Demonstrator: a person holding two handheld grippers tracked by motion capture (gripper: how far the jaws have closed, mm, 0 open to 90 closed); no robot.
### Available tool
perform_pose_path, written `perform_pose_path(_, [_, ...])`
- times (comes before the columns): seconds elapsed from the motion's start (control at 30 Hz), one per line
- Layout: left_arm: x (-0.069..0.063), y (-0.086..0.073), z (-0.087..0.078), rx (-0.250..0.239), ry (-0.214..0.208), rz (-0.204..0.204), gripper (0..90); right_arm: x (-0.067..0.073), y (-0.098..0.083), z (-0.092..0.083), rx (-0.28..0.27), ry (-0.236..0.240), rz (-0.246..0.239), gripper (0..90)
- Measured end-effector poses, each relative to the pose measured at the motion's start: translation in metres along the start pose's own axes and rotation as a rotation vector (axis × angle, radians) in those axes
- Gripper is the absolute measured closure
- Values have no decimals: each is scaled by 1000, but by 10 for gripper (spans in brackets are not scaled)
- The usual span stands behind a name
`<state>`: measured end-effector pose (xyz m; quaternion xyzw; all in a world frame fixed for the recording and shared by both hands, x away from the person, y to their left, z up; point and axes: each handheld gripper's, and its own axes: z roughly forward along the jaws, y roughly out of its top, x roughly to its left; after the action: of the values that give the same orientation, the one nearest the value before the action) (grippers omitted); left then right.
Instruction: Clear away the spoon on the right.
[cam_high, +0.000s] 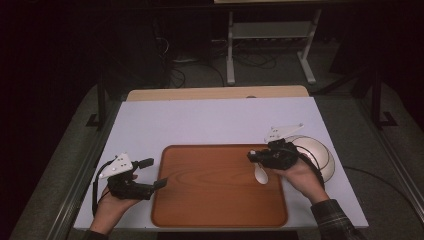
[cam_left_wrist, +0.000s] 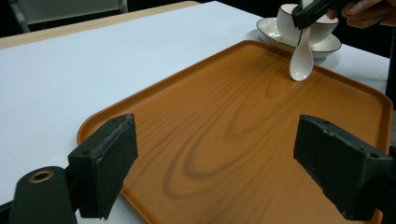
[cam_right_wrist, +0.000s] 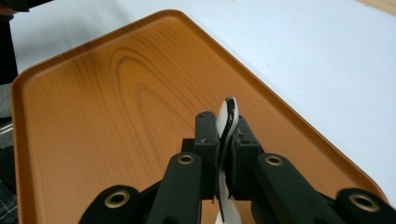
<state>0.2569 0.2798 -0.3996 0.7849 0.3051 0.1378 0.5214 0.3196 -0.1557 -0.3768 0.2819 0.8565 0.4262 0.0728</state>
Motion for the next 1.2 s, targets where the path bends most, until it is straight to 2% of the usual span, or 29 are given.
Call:
perform_pose_path(0.33, [0,0,0,1,-2,1,130,2,3,20,20,25,-14,838])
perform_pose_path(0.57, [0,0,0,0,-2,-2,131,4,1,34,27,68,-22,837])
perform_pose_path(1.0, [0,0,0,-1,1,0,131,11,-3,63,85,124,-49,830])
perform_pose_path(1.2, [0,0,0,-1,1,2,130,13,-6,71,117,129,-58,825])
